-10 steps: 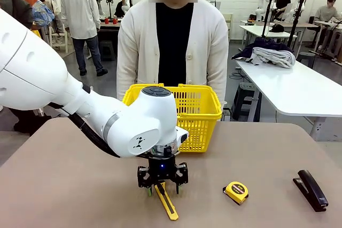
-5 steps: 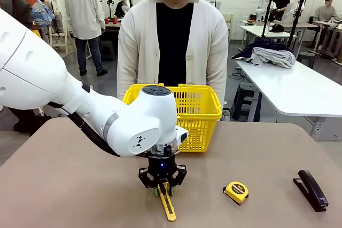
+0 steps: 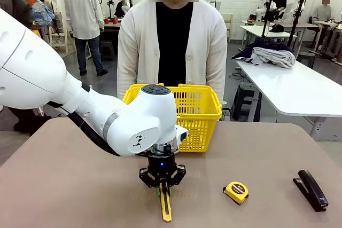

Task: Place the items the person wants into the basket.
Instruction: Pick up the item the person points to and place it in the Market Basket.

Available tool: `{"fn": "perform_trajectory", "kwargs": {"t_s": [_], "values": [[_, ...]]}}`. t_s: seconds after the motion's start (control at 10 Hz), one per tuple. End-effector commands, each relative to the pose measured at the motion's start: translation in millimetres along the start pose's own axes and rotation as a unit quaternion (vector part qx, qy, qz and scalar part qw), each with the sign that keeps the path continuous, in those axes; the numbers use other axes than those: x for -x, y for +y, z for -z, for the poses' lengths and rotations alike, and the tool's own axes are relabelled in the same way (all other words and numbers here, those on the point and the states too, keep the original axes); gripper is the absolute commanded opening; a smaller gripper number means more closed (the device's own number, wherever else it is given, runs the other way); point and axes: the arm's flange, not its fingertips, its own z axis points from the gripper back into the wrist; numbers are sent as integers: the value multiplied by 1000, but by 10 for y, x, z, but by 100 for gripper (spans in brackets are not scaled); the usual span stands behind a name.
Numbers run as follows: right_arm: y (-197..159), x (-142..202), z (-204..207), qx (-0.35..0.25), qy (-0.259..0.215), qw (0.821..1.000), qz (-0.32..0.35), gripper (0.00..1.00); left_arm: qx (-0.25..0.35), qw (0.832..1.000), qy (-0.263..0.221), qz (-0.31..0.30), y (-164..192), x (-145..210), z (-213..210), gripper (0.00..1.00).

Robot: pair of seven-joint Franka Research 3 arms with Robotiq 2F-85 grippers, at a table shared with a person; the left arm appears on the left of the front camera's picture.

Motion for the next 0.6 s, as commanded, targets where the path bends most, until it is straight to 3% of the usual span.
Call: {"fn": "perform_trajectory", "kwargs": {"t_s": [0.0,0.1,0.4,0.5], "values": [[-11,3,14,-10,-12,1000,-5,100,8,1000,10,24,-4,-4,-102,0],[-11,3,14,-10,-12,1000,-5,100,4,998,24,55,24,6,-435,0],[-11,3,14,-10,-12,1000,-5,100,7,991,-33,132,250,295,-1965,0],[-11,3,14,-10,-12,1000,-5,100,6,988,-27,152,321,357,-2270,0]]}}
